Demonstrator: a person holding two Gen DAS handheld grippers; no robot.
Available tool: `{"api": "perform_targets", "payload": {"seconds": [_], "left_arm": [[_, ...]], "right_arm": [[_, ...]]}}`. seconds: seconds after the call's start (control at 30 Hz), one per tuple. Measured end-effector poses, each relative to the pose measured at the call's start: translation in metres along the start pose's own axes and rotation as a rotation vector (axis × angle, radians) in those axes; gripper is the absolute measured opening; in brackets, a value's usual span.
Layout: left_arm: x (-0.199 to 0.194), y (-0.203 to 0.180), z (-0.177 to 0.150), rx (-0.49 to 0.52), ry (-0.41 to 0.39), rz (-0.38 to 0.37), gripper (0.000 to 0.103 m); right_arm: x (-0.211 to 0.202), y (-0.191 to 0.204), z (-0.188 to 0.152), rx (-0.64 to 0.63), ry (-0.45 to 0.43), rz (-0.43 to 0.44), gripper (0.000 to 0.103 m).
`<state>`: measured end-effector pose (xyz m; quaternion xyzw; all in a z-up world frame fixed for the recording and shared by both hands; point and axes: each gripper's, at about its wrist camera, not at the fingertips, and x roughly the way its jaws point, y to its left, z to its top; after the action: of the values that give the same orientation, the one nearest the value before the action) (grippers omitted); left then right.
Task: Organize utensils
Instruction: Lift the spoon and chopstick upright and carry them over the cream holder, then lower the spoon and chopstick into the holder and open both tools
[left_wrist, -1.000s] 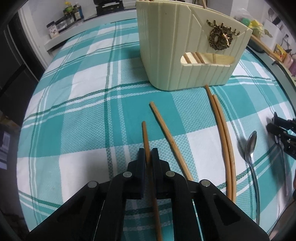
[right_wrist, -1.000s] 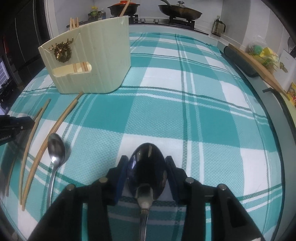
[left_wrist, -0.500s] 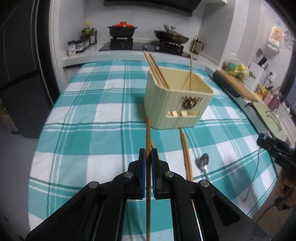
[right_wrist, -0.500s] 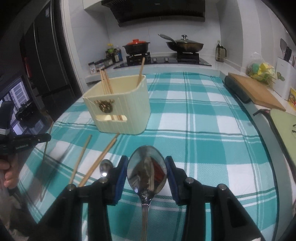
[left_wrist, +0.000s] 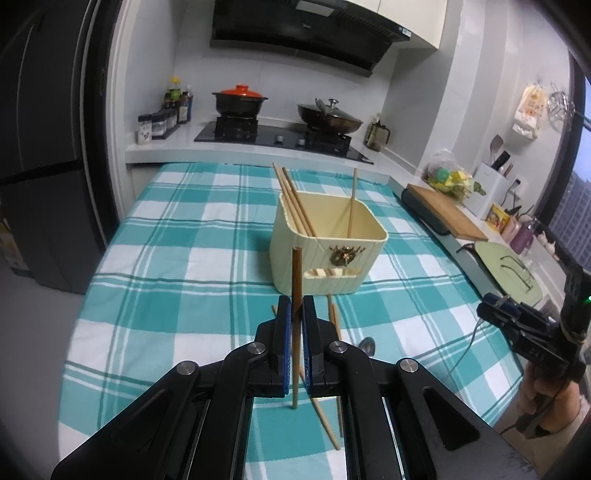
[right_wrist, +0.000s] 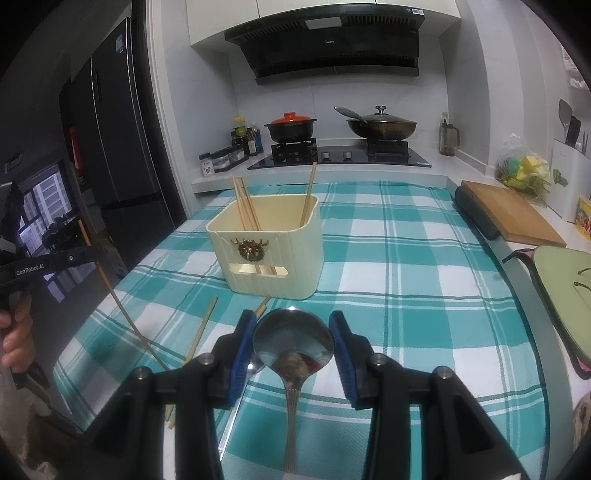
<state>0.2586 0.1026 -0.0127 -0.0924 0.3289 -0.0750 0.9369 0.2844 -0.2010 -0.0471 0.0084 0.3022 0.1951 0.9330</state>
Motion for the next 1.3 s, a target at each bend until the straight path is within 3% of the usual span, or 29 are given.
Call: {"api": "perform_targets", "payload": {"seconds": [0.67,1.1,1.3], "left_arm": [[-0.022,-0.009,0.024,0.006,-0.062,-0.024,0.004],[-0.041,-0.027,0.104,0.027,-0.197,-0.081,0.004],[-0.025,-0.04,0.15,0.045,-0.258,-0.078,0.004]], "right_arm": [[-0.012,0.009,0.042,-0.018,-0.071,0.023,0.041],[-0.015,0.018,0.126,-0.084,-0.157,0.032,0.041],[-0.003,0.024,0.177,-0.098,-0.21,0.033,0.041]]}}
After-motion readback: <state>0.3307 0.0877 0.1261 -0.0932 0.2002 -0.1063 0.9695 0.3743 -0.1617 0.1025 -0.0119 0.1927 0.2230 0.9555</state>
